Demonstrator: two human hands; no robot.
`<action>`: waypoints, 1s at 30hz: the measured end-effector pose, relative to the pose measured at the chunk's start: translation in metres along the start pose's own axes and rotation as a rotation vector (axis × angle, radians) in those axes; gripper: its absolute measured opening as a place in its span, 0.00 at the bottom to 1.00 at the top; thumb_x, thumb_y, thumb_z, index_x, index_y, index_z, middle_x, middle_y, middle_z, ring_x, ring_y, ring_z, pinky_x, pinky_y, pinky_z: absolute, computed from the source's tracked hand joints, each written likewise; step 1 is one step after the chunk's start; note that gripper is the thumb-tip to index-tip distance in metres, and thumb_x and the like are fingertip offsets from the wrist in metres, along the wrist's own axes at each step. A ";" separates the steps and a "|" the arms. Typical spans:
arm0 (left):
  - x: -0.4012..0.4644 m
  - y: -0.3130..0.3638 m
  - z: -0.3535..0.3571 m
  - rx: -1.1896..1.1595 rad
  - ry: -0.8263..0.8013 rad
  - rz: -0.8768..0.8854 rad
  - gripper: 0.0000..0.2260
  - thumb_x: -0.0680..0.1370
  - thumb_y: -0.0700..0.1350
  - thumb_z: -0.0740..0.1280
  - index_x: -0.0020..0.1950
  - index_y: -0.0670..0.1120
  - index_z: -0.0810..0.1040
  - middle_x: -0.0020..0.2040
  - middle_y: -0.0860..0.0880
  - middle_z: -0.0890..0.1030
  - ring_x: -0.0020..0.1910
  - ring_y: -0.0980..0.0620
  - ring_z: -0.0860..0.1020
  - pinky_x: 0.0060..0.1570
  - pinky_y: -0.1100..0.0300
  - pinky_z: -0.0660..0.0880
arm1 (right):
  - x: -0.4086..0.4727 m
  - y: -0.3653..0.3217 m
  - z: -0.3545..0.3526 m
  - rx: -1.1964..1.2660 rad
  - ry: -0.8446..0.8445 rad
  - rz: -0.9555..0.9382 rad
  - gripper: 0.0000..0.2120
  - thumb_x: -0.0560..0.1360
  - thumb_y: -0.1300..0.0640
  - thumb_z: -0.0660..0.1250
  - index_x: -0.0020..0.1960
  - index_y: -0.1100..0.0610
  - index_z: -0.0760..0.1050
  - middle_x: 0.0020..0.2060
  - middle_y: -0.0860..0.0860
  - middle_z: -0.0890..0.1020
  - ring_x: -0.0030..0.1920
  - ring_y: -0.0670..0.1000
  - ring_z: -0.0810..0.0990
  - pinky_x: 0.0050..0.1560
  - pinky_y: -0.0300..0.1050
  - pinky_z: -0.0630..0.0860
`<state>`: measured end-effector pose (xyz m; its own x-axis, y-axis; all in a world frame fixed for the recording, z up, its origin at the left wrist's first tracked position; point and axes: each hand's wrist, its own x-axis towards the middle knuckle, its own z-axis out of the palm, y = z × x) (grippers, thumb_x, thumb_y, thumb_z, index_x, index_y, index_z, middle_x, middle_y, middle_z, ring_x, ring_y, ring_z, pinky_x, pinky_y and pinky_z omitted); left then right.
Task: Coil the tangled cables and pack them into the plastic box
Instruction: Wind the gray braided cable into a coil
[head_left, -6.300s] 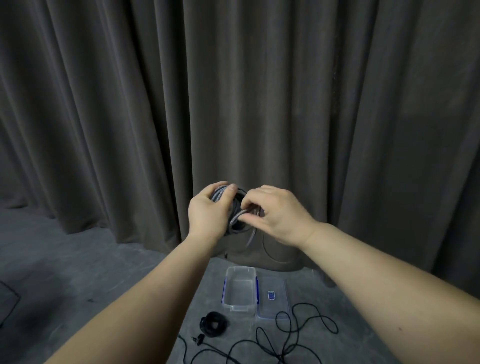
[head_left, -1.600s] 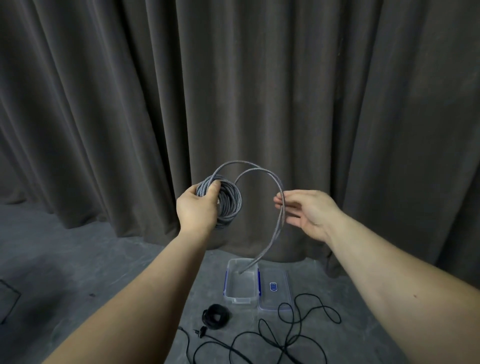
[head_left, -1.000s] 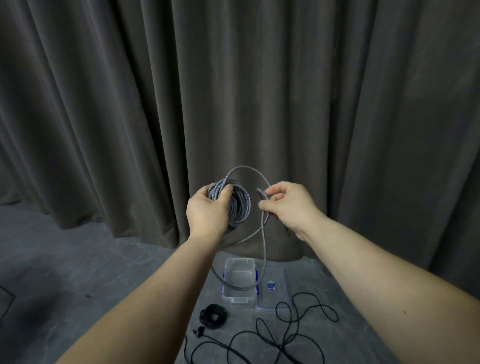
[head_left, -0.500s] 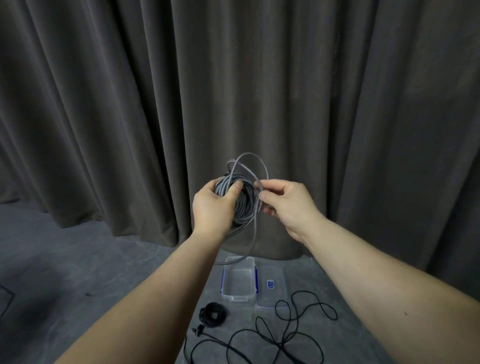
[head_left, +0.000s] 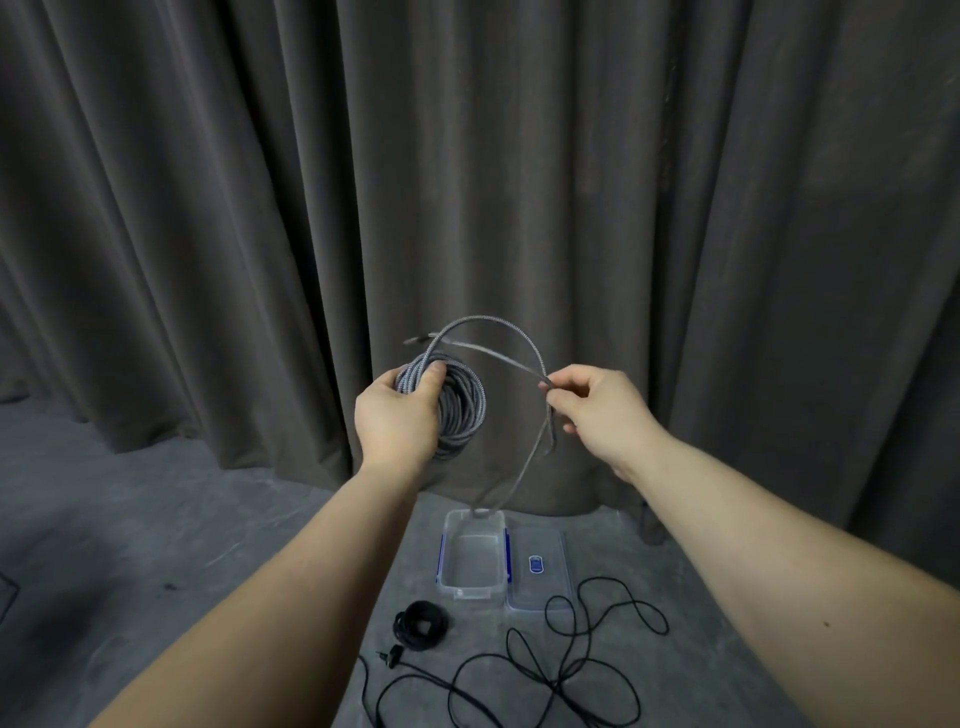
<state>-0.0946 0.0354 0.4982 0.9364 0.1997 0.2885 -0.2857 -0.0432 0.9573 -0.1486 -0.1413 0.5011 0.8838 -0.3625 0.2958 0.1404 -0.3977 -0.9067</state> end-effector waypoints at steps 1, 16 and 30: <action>0.000 0.000 0.000 0.004 0.000 0.002 0.09 0.75 0.50 0.71 0.44 0.44 0.82 0.33 0.54 0.80 0.32 0.60 0.76 0.37 0.65 0.70 | -0.001 0.000 -0.001 -0.004 0.003 -0.037 0.11 0.76 0.65 0.66 0.42 0.49 0.79 0.43 0.52 0.81 0.36 0.44 0.76 0.40 0.38 0.74; -0.022 0.007 0.018 -0.087 -0.352 0.011 0.13 0.69 0.47 0.78 0.51 0.45 0.82 0.44 0.50 0.86 0.46 0.53 0.84 0.53 0.55 0.80 | -0.009 -0.022 0.020 0.264 -0.114 -0.131 0.10 0.78 0.71 0.60 0.50 0.59 0.77 0.33 0.49 0.79 0.26 0.35 0.74 0.30 0.26 0.68; 0.002 -0.015 0.003 -0.104 -0.148 -0.119 0.06 0.71 0.43 0.75 0.46 0.46 0.82 0.41 0.48 0.86 0.43 0.49 0.85 0.53 0.48 0.80 | -0.008 -0.012 0.010 0.162 -0.038 -0.089 0.14 0.75 0.69 0.64 0.42 0.50 0.76 0.35 0.50 0.75 0.33 0.43 0.71 0.32 0.30 0.68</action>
<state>-0.0880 0.0333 0.4841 0.9824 0.0513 0.1797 -0.1832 0.0750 0.9802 -0.1529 -0.1255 0.5063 0.8803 -0.2989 0.3685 0.2861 -0.2852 -0.9148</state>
